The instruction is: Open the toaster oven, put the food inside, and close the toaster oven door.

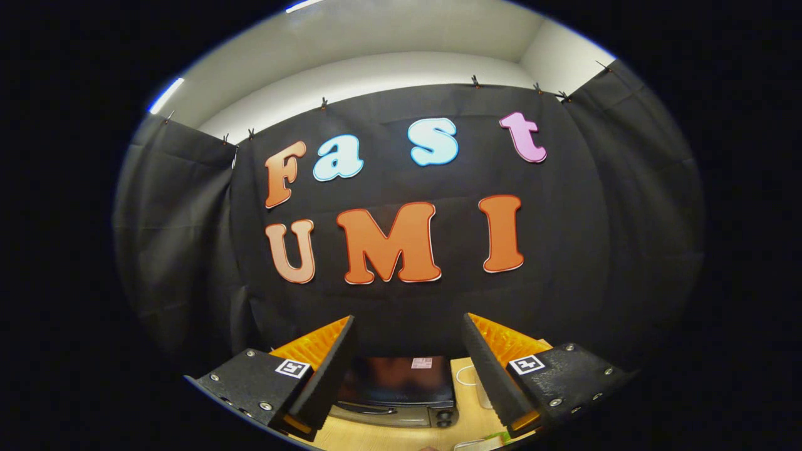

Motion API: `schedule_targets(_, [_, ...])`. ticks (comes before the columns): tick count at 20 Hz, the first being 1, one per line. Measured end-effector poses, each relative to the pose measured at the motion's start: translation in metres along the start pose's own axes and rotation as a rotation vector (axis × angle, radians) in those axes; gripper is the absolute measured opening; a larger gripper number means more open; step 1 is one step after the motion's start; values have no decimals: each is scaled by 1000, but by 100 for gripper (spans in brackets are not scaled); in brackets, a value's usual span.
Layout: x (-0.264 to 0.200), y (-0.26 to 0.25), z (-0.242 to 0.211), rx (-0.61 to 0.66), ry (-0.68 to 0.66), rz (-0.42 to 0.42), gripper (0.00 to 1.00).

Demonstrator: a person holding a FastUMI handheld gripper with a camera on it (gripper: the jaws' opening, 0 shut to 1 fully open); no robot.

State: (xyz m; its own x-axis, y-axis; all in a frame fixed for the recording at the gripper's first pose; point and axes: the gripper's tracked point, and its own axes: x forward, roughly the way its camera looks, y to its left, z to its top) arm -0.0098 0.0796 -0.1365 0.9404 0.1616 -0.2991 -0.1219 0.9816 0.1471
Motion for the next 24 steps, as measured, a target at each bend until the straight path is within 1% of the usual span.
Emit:
schedule_targets(7, [26, 39, -76, 47, 168, 55, 98])
schedule_targets(11, [40, 51, -122, 65, 268, 51, 98])
schedule_targets(18, [56, 72, -196, -27, 404, 61, 96])
schedule_targets(24, [76, 75, -249, -93, 505, 31, 97])
